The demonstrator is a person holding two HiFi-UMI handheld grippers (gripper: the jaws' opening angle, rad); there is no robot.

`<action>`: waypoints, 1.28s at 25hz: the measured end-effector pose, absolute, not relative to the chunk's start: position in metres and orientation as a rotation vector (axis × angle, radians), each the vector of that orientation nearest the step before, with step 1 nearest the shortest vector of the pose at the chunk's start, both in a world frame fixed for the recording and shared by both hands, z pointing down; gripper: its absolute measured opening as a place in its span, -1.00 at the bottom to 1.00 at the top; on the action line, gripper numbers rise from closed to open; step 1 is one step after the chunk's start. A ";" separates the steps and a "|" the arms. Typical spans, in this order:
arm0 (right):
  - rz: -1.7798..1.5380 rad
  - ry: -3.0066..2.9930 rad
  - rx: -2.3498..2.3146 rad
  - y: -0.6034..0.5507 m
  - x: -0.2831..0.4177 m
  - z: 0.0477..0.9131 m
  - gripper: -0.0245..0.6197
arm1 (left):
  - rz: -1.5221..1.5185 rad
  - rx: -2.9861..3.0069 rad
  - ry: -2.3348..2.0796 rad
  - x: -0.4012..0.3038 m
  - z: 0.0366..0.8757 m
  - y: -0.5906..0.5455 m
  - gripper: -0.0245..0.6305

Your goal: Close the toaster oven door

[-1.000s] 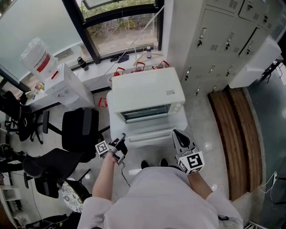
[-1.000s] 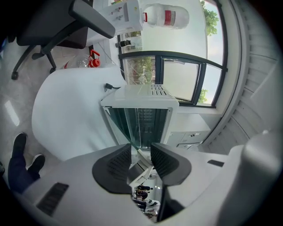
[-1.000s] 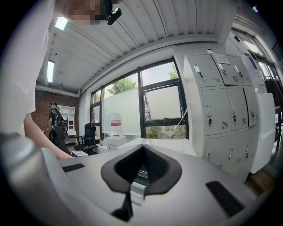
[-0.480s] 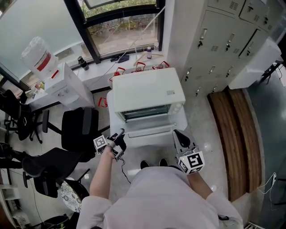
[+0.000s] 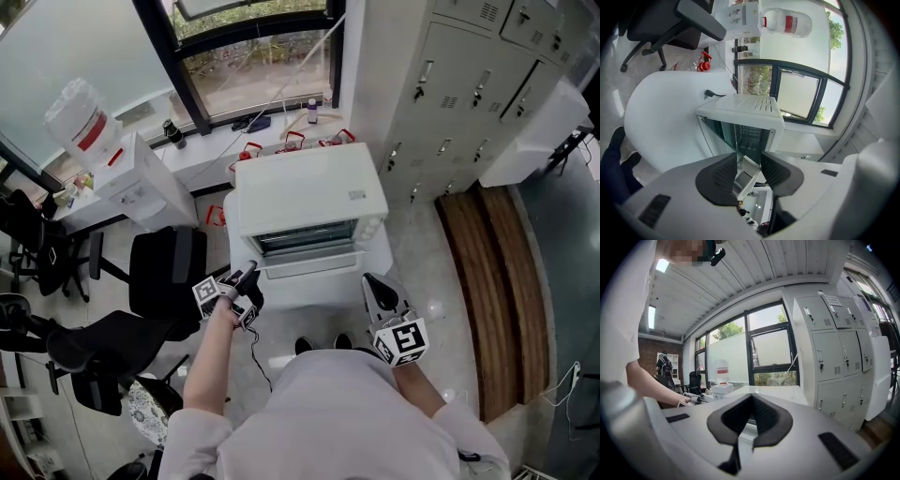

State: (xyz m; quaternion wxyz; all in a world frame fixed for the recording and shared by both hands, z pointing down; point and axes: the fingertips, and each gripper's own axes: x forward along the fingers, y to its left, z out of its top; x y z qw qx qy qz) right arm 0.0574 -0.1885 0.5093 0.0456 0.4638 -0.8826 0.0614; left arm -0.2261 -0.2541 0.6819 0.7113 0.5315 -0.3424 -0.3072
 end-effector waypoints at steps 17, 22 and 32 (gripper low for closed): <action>0.190 -2.703 1.404 -0.191 0.054 0.512 -0.90 | -0.838 1.308 -0.698 -0.241 0.641 -0.266 -0.45; 0.191 -2.706 1.404 -0.192 0.053 0.511 -0.90 | -0.866 1.348 -0.685 -0.244 0.629 -0.266 -0.46; 0.189 -2.726 1.424 -0.192 0.060 0.504 -0.90 | -0.854 1.806 -0.899 -0.236 0.548 -0.251 -0.46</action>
